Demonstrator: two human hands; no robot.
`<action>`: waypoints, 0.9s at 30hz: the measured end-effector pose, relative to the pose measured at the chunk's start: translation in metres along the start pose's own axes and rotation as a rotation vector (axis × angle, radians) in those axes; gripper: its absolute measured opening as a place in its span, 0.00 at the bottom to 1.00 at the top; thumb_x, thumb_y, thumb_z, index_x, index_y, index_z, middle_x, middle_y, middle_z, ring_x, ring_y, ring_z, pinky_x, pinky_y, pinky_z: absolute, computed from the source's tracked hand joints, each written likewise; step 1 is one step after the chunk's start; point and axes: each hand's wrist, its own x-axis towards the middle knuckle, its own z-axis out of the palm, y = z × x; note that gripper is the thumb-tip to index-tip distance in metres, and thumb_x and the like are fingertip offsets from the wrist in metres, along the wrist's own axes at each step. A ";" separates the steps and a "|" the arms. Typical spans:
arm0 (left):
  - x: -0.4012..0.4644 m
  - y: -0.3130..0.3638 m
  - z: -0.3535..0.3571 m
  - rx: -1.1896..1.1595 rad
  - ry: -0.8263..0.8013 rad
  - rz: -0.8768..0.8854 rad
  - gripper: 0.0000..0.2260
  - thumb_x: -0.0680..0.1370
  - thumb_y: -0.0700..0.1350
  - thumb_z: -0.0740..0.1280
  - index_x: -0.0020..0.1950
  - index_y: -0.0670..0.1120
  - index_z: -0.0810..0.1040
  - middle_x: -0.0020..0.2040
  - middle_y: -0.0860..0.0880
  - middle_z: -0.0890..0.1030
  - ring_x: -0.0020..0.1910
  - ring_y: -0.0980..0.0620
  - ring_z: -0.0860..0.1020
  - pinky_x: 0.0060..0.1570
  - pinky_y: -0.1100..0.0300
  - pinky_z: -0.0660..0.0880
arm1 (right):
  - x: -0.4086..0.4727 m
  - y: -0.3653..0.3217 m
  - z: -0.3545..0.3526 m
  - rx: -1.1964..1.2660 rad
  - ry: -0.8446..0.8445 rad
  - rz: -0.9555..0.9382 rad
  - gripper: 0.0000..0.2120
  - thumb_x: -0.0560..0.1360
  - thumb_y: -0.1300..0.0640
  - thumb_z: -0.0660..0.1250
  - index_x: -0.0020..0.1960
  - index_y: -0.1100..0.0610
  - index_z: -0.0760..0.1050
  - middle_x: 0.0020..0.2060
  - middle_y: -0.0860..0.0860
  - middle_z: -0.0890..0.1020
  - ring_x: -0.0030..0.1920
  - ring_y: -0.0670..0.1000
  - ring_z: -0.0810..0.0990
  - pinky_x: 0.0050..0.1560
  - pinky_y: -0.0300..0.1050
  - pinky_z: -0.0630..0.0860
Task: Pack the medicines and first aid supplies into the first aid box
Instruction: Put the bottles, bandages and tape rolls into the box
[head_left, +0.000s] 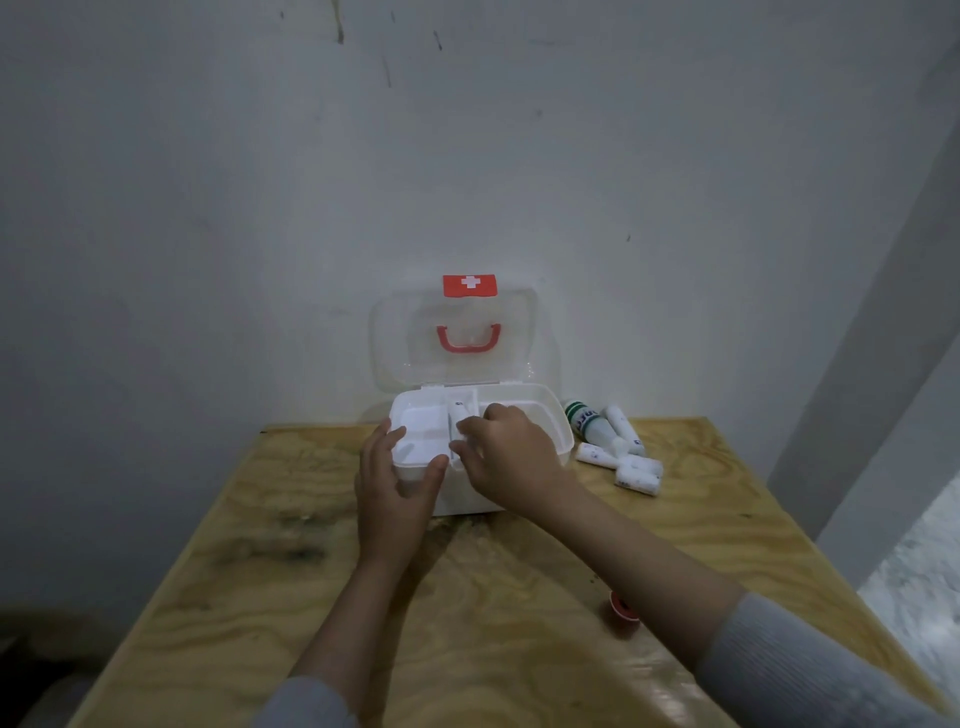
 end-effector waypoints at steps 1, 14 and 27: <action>0.000 -0.001 0.000 -0.004 -0.002 -0.005 0.27 0.70 0.59 0.67 0.67 0.53 0.68 0.71 0.52 0.68 0.68 0.54 0.66 0.62 0.46 0.74 | -0.001 -0.001 0.000 -0.012 0.012 -0.004 0.17 0.76 0.50 0.61 0.59 0.58 0.76 0.46 0.59 0.80 0.48 0.60 0.77 0.44 0.50 0.76; -0.001 -0.003 0.003 -0.033 0.011 0.007 0.27 0.69 0.63 0.65 0.65 0.55 0.68 0.71 0.53 0.67 0.68 0.52 0.66 0.62 0.44 0.72 | -0.052 0.099 -0.046 0.077 0.231 0.190 0.07 0.72 0.60 0.68 0.49 0.59 0.80 0.41 0.55 0.80 0.38 0.52 0.78 0.36 0.42 0.72; 0.001 -0.009 0.004 -0.011 0.017 0.037 0.24 0.72 0.54 0.70 0.65 0.52 0.69 0.71 0.51 0.68 0.69 0.49 0.66 0.62 0.42 0.73 | -0.085 0.190 -0.028 0.086 -0.111 0.432 0.14 0.67 0.53 0.72 0.53 0.53 0.80 0.48 0.53 0.81 0.48 0.52 0.78 0.45 0.44 0.73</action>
